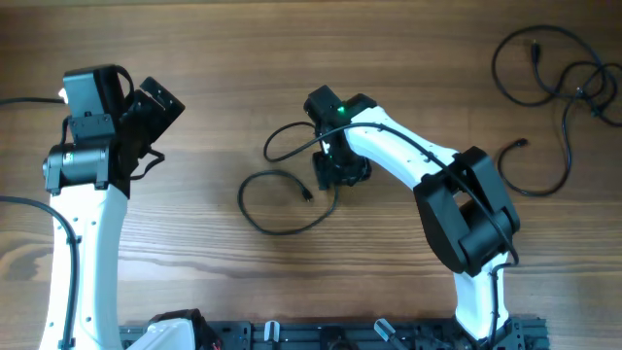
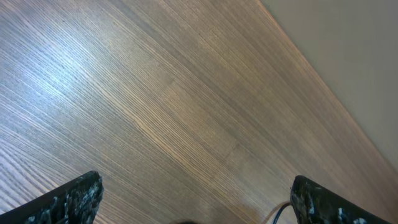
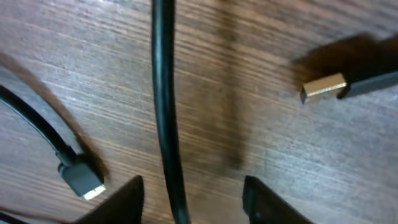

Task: Untangle cables
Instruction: 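Carry the last cable to the right corner pile and release it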

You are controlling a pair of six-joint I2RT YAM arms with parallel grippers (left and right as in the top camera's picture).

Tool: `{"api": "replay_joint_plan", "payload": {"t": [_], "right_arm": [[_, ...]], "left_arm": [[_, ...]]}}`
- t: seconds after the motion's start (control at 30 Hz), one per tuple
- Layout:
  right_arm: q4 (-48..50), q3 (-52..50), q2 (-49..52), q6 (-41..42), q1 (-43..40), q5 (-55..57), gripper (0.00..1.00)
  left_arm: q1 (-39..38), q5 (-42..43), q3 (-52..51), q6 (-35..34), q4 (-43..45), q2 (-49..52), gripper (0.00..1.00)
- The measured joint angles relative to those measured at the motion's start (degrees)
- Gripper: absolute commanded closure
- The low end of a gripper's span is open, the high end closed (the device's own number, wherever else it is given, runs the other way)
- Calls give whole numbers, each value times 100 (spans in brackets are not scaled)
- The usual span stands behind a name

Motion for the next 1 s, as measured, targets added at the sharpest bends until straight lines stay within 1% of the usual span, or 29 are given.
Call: {"api": "replay_joint_plan", "payload": {"t": [0.03,0.07,0.13,0.17,0.4,0.53,0.7,0.73,0.83,1.0], "right_arm": [[46,-2,0,-4,0,0,74],[76,-4,0,26,0,-4,77],[125,-11,0,11,0,-7,88],[155,-17,0,-9,0,-7,96],[81,44,0,-9,-17,-9,95],[-413,713,-155,-125,-284,-44,96],[-1178,2236,-774,-345,-1259,-44,96],[-1394,2723,-876,-417,-1598,-35,96],[-1733,3626,-942,-476,-2413,50,96],[-2124,4332,-949,-396,-3630,234,96]], "left_arm": [[0,0,0,0,0,0,1],[0,0,0,0,0,0,1],[0,0,0,0,0,0,1],[0,0,0,0,0,0,1],[0,0,0,0,-2,2,1],[0,0,0,0,-4,2,1],[0,-2,0,0,-9,4,1],[0,0,0,0,-7,4,1],[0,0,0,-2,-9,4,1],[0,0,0,0,-13,7,1]]}}
